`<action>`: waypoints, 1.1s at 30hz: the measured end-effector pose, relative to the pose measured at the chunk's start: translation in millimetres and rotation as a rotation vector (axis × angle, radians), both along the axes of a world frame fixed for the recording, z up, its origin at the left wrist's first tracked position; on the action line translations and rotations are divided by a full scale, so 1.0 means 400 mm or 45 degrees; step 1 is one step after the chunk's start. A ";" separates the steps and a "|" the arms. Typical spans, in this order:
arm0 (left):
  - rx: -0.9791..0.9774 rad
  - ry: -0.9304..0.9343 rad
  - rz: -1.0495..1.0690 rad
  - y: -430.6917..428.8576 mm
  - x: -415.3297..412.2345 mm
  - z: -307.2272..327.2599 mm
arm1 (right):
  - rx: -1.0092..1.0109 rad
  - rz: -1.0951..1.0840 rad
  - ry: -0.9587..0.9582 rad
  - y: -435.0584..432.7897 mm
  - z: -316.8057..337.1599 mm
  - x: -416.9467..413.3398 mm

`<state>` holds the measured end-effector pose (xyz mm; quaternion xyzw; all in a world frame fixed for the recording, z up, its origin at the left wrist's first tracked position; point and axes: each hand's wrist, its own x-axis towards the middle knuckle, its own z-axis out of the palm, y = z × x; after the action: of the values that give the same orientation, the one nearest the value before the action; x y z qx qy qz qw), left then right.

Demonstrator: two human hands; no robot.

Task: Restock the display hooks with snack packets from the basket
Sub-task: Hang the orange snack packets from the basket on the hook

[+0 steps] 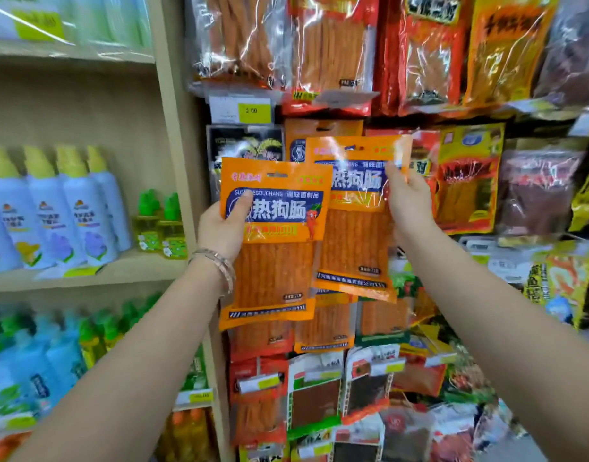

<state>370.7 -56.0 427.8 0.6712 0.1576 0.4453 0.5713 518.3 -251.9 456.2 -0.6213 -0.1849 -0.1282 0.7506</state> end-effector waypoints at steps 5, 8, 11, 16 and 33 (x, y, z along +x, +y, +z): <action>0.020 -0.045 -0.055 0.058 0.090 0.053 | 0.011 0.092 0.007 0.080 0.091 0.098; 0.028 -0.083 -0.140 0.082 0.134 0.073 | 0.028 0.086 0.013 0.109 0.112 0.151; 0.032 -0.069 -0.212 0.097 0.170 0.078 | 0.026 0.113 0.012 0.129 0.120 0.187; 0.048 -0.057 -0.219 0.110 0.213 0.080 | -0.011 0.146 0.022 0.147 0.115 0.227; 0.053 0.014 -0.146 0.053 0.317 0.071 | -0.029 0.251 -0.137 0.139 0.046 0.263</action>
<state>497.5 -34.9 456.4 0.6932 0.1127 0.4113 0.5811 623.5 -196.2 474.4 -0.6006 -0.2867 -0.0848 0.7415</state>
